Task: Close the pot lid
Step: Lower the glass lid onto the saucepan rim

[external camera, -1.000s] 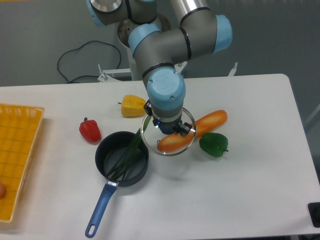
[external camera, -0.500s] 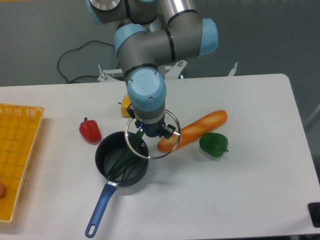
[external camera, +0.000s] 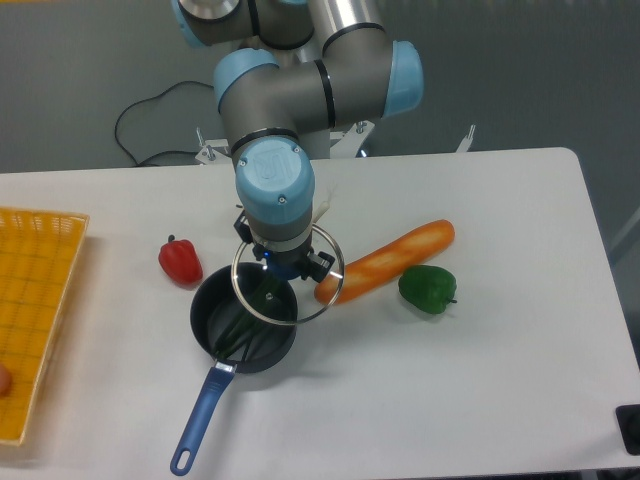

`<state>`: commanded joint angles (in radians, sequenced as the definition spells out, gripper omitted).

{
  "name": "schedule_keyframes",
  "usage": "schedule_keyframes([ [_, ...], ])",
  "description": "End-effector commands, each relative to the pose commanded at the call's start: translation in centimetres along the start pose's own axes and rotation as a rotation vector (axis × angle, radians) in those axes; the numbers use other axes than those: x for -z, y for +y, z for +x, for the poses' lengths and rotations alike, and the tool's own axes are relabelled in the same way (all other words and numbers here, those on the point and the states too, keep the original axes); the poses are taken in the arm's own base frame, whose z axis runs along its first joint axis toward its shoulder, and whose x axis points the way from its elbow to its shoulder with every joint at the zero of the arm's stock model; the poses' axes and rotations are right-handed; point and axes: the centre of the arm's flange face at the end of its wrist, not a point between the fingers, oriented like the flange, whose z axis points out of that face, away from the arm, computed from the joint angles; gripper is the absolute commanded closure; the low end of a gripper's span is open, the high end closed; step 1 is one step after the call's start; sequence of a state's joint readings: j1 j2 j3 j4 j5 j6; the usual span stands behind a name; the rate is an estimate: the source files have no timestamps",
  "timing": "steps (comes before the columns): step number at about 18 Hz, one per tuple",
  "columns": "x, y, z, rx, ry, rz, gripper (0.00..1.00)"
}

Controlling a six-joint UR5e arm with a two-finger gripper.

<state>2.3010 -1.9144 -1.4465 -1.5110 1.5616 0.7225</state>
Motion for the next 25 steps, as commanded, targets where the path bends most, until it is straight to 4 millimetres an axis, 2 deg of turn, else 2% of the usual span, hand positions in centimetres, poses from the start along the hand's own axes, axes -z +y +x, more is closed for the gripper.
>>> schedule_keyframes([
  [6,0.0,-0.6,0.8,0.032,-0.001,0.003,0.5],
  [15,-2.7,-3.7,2.5,0.084,0.0,-0.02,0.5],
  [18,-2.9,-4.2,3.2,0.075,-0.003,-0.024,0.5],
  [22,-4.3,-5.4,4.2,0.12,-0.002,-0.036,0.5],
  [25,-4.3,-5.6,4.5,0.117,-0.003,-0.036,0.5],
])
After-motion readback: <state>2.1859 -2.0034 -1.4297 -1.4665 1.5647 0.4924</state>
